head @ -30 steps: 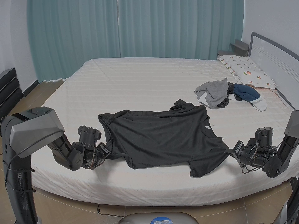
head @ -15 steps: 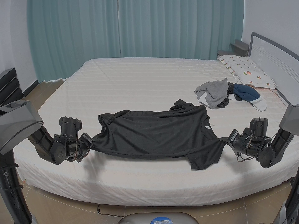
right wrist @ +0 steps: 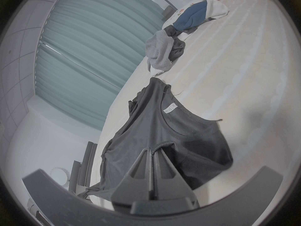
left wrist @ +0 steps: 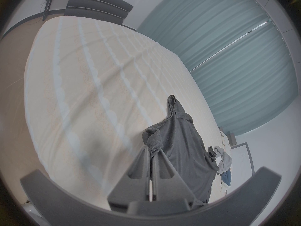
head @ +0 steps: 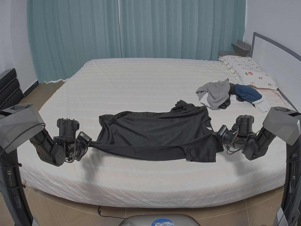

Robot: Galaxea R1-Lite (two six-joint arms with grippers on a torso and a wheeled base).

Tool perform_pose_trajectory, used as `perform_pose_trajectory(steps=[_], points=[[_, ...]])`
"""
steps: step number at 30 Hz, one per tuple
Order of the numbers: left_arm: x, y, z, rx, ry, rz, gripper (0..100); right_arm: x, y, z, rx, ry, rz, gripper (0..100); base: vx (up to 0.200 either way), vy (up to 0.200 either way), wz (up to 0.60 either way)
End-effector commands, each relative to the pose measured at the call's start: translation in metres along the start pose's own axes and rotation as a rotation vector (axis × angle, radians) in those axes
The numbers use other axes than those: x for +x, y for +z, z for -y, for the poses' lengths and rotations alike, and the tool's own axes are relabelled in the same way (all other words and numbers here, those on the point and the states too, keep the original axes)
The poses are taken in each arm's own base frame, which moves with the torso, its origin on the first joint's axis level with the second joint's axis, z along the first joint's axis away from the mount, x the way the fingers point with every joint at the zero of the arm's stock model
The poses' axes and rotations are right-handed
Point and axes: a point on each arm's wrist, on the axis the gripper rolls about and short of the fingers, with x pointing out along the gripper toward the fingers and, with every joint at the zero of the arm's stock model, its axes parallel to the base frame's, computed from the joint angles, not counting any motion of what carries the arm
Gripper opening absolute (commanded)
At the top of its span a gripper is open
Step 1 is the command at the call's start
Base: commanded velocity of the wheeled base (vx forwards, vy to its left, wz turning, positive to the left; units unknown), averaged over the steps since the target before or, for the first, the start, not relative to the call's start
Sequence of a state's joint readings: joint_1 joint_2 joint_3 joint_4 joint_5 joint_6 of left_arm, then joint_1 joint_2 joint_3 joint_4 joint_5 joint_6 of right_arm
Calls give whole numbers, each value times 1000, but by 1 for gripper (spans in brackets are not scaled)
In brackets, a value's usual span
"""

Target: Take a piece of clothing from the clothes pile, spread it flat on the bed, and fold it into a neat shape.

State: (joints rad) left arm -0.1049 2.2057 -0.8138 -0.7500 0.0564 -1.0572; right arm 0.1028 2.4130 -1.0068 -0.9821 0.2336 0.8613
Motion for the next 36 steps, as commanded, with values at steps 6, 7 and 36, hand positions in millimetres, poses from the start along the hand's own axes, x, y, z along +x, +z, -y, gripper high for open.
perform_pose_trajectory(steps=[6,7,36], points=[[9,-8,-8,4,25,-29,0,13,-8,18,-5,-20,-14,100,0,0,0],[9,-8,-9,4,26,-30,0,1,-3,12,-25,-10,-10,100,0,0,0],[7,-10,-12,-2,33,-36,0,-29,-53,28,-125,-22,-279,0,0,0,0]])
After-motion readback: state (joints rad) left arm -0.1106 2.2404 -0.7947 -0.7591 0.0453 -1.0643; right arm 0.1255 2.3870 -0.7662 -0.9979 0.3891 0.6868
